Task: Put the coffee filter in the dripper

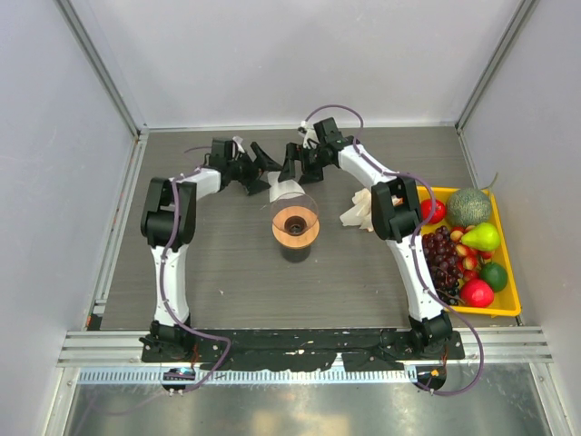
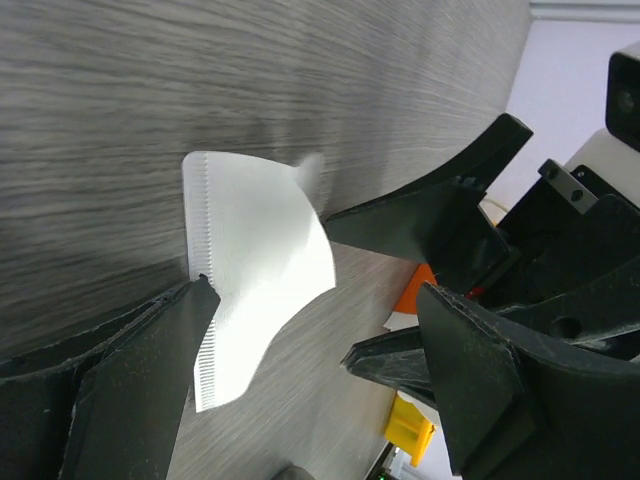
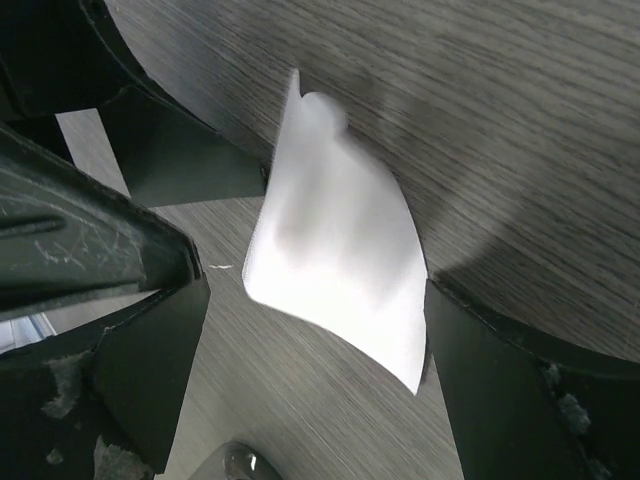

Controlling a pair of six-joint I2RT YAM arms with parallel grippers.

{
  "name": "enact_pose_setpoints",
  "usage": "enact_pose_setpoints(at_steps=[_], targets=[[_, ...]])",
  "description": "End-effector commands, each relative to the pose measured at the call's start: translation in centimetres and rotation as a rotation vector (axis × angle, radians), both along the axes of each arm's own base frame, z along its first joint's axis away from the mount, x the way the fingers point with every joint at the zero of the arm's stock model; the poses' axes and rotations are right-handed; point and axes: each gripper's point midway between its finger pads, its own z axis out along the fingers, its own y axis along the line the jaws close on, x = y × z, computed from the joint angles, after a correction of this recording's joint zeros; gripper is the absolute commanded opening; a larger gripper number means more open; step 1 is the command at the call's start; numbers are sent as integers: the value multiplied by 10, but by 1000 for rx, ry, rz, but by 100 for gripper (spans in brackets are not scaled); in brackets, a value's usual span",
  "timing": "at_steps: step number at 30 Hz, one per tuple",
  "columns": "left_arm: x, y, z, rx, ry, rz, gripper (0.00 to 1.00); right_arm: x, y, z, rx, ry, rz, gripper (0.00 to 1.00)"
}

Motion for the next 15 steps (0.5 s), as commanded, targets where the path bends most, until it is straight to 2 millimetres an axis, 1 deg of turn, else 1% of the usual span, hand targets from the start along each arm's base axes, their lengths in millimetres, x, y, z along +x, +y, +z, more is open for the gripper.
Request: enact_pose_setpoints(at_steps=[1,2,3,6,8,10,12,15], targets=[[0,-17,-11,-68,3,-14,94,-13,2,-32,-55,63,26,94],[0,-19,-10,-84,-1,-13,94,-15,2,-33,-50,69,32,93],[3,-21,-6,-109,-19,-9,94,-16,3,-34,-48,70,36,92],[4,-23,-8,-130,-13,0,94,-18,5,-35,-41,73,47,91],[6,-23,-5,-148,-29,2,94,-17,7,-33,-32,69,52,90],[6,-24,-2,-166,-37,3,94,-16,9,-29,-18,59,60,87],[6,-25,0,-182,-40,3,94,-16,11,-27,-5,52,65,81],[5,-25,-2,-175,-39,5,94,-16,12,-20,21,37,82,76]])
